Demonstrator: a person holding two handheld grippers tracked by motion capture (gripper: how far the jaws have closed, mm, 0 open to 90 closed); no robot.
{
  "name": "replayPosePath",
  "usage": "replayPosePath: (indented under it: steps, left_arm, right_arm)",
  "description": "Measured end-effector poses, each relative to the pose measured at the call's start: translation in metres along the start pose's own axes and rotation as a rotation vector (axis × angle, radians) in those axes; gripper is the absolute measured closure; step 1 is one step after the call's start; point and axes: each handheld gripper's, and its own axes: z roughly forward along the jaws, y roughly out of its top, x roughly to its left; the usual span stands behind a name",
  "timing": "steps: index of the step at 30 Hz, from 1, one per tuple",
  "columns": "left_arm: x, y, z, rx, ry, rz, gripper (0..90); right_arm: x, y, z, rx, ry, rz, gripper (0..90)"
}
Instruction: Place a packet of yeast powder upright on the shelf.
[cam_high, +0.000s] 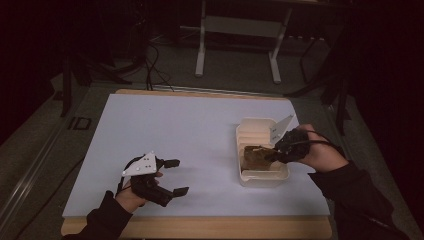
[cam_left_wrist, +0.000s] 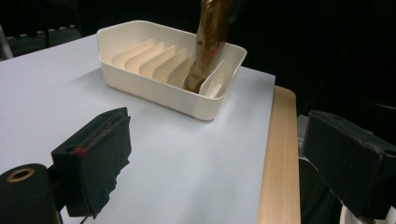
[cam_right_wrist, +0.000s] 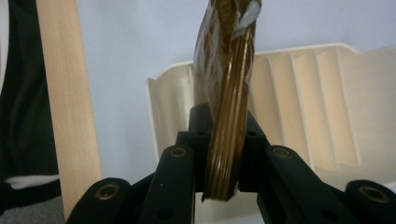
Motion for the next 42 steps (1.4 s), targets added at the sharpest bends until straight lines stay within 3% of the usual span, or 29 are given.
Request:
replayPosePath:
  steps: [7,14,20,25,34,42]
  left_arm:
    - [0.000,0.000,0.000,-0.006,0.001,0.003,8.6]
    - [0.000,-0.001,0.000,0.005,0.004,-0.001,8.6]
    - [-0.002,-0.001,-0.003,0.006,0.007,-0.002,8.6]
    - [-0.005,-0.002,-0.007,0.011,0.008,-0.001,8.6]
    - [-0.008,-0.008,-0.011,0.014,0.011,-0.017,8.6]
    - [-0.008,-0.011,-0.015,0.001,0.022,-0.020,8.4]
  right_arm:
    - [-0.002,-0.002,0.005,-0.032,0.027,0.022,80.7]
    - [-0.001,0.005,-0.008,-0.084,0.002,0.058,69.3]
    - [0.003,0.012,-0.025,-0.173,-0.030,0.092,60.4]
    - [0.009,0.018,-0.037,-0.234,-0.054,0.121,55.8]
    - [0.019,0.025,-0.041,-0.322,-0.098,0.177,47.2]
    - [0.035,0.031,-0.035,-0.398,-0.089,0.163,43.1]
